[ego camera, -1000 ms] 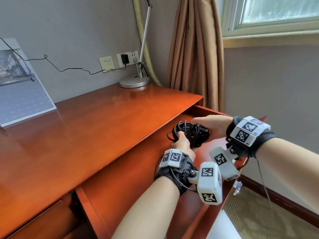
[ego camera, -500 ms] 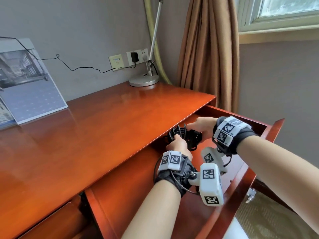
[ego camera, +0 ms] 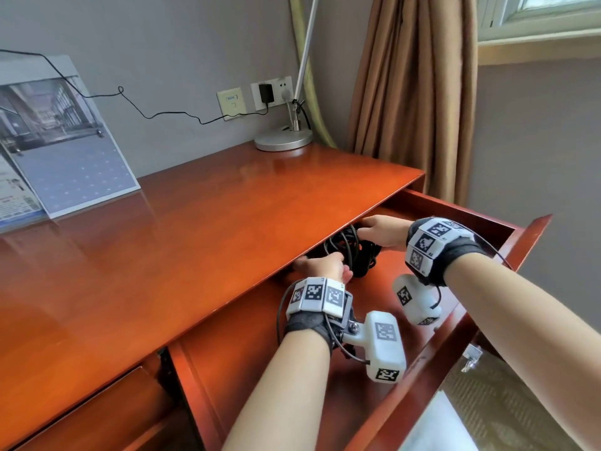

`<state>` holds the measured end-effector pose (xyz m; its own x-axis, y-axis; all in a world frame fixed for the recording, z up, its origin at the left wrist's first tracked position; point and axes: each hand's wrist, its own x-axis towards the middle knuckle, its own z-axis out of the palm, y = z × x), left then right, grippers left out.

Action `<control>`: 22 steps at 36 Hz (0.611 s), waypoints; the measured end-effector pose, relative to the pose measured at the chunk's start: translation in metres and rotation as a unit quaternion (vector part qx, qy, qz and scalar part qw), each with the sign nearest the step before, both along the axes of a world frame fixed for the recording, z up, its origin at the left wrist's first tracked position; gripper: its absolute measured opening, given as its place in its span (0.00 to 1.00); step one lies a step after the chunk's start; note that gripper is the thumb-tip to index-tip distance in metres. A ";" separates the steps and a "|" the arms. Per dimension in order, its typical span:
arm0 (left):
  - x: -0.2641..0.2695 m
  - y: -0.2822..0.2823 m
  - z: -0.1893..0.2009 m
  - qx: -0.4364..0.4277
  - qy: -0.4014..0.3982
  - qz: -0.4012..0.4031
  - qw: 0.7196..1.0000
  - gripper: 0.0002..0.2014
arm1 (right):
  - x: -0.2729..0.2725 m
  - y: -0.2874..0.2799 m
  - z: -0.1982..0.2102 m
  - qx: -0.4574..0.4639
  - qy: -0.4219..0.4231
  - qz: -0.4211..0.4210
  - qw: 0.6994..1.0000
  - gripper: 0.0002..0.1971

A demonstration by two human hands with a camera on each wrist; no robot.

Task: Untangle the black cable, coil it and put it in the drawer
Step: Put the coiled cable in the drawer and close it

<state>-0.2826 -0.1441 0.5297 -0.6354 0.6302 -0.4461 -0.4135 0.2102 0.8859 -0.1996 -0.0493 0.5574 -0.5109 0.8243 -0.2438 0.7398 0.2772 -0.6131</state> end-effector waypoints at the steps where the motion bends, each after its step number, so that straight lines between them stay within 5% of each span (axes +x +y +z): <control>1: 0.000 0.000 0.000 0.008 -0.004 0.001 1.000 0.19 | 0.000 0.002 -0.002 -0.003 0.010 0.000 1.000 0.15; 6: -0.007 0.005 -0.003 0.043 -0.035 0.020 0.998 0.15 | -0.007 0.023 -0.025 -0.062 0.099 -0.029 0.993 0.18; 9: -0.011 0.008 -0.004 0.056 -0.037 0.030 0.997 0.21 | -0.017 0.022 -0.033 -0.102 0.213 -0.097 0.967 0.14; 13: -0.014 0.013 -0.005 0.058 -0.069 0.055 0.994 0.08 | -0.025 0.022 -0.035 -0.160 0.319 -0.097 0.929 0.10; 15: -0.013 0.016 -0.006 0.061 -0.077 0.077 0.992 0.13 | -0.023 0.023 -0.035 -0.180 0.350 -0.097 0.914 0.13; 19: -0.010 0.021 -0.009 0.082 -0.086 0.128 0.985 0.20 | -0.012 0.022 -0.023 -0.208 0.298 -0.052 0.930 0.08; 22: -0.010 0.025 -0.010 0.091 -0.093 0.148 0.980 0.19 | -0.009 0.025 -0.027 -0.187 0.245 -0.034 0.951 0.14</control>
<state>-0.2926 -0.1193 0.5198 -0.7211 0.5100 -0.4689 -0.5905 -0.0984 0.8010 -0.2086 -0.0244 0.5306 -0.5873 0.7619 -0.2733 0.3489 -0.0664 -0.9348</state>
